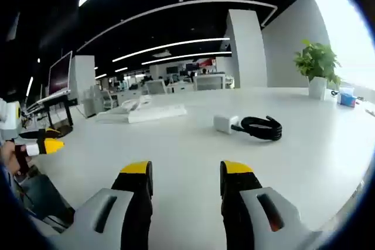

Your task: Straighten the power strip on the desk, plug the charger into it

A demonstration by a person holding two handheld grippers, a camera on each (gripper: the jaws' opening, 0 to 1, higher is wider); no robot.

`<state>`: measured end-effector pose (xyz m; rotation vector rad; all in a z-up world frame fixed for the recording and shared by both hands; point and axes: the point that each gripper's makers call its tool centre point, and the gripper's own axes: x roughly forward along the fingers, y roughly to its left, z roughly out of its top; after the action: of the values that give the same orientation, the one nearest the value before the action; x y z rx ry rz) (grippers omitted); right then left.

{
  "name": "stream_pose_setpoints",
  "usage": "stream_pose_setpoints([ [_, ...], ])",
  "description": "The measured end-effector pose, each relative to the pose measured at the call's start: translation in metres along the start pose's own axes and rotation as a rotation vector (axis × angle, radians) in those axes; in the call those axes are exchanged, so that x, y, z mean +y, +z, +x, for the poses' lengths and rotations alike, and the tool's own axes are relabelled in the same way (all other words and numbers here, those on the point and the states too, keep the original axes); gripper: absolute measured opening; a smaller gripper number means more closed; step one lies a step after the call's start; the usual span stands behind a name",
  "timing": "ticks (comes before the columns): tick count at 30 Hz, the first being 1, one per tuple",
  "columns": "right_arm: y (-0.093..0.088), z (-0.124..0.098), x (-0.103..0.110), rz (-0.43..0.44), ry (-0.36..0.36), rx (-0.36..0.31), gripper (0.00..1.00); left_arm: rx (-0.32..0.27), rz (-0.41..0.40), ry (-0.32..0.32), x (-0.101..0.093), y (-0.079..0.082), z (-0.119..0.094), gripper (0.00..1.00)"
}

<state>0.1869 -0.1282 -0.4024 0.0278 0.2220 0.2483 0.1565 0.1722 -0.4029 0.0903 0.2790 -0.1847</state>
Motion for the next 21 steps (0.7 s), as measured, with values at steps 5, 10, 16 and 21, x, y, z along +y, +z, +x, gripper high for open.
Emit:
stream_pose_setpoints([
  [5,0.0001,0.0003,0.0,-0.004,-0.001,0.002,0.46,0.003,0.0,-0.001,0.0003,-0.0009,0.0006,0.45],
  [10,0.0005,0.0003,-0.0001,-0.006,-0.002,0.001,0.46,0.005,-0.002,0.002,0.0014,-0.0017,0.0007,0.45],
  [16,0.0013,0.0007,0.0011,-0.01,0.001,0.0,0.46,0.004,0.002,0.002,0.0015,-0.0012,0.0007,0.44],
  [21,0.0015,0.0007,0.002,-0.013,0.003,0.001,0.46,0.003,0.008,-0.002,0.0001,0.0004,0.001,0.44],
])
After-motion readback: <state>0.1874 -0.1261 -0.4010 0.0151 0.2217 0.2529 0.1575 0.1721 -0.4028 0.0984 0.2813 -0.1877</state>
